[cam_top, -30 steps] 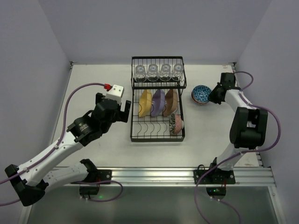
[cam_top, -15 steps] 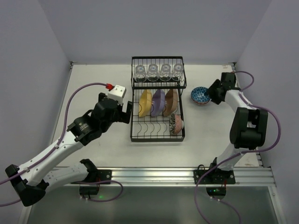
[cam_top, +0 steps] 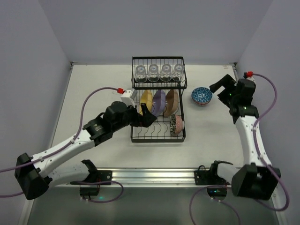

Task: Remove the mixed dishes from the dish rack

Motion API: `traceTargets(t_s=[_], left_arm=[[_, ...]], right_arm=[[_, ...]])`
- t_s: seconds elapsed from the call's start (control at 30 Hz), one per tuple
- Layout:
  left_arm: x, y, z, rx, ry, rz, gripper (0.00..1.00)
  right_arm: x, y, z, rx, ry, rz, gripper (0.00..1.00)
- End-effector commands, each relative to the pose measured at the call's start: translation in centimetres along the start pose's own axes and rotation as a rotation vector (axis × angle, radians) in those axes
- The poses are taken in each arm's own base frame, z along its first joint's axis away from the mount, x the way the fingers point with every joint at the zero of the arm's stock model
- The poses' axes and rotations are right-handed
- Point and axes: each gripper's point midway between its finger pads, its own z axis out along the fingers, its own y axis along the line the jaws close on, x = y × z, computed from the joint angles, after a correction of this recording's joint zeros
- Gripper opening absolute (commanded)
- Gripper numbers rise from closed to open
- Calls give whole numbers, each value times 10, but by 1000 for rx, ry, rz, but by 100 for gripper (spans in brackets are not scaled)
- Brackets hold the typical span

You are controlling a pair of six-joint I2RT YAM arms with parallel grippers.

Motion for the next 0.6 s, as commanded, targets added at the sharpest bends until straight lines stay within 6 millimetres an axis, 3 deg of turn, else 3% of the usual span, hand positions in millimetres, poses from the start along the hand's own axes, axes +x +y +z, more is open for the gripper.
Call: traceTargets(t_s=[0.0, 0.03, 0.07, 0.13, 0.17, 0.27, 0.43, 0.57], left_arm=[[-6, -47, 24, 129, -73, -146, 100], [-2, -50, 30, 130, -71, -159, 100], [2, -52, 36, 126, -65, -186, 100], [14, -54, 56, 121, -51, -212, 100], [14, -60, 61, 139, -56, -243, 100], [31, -63, 82, 137, -26, -276, 100], [58, -63, 115, 144, 31, -291, 97], [76, -71, 135, 190, 69, -296, 88]], right_arm=[[13, 16, -42, -131, -2, 7, 99], [28, 22, -52, -194, 37, 10, 99], [28, 33, -75, -271, 10, 19, 99], [50, 41, -94, -376, 60, 28, 99], [51, 49, -113, -436, 34, 38, 99], [71, 51, -136, -510, 72, 44, 99], [89, 53, -160, -573, 112, 35, 99], [94, 52, -171, -598, 100, 10, 99]])
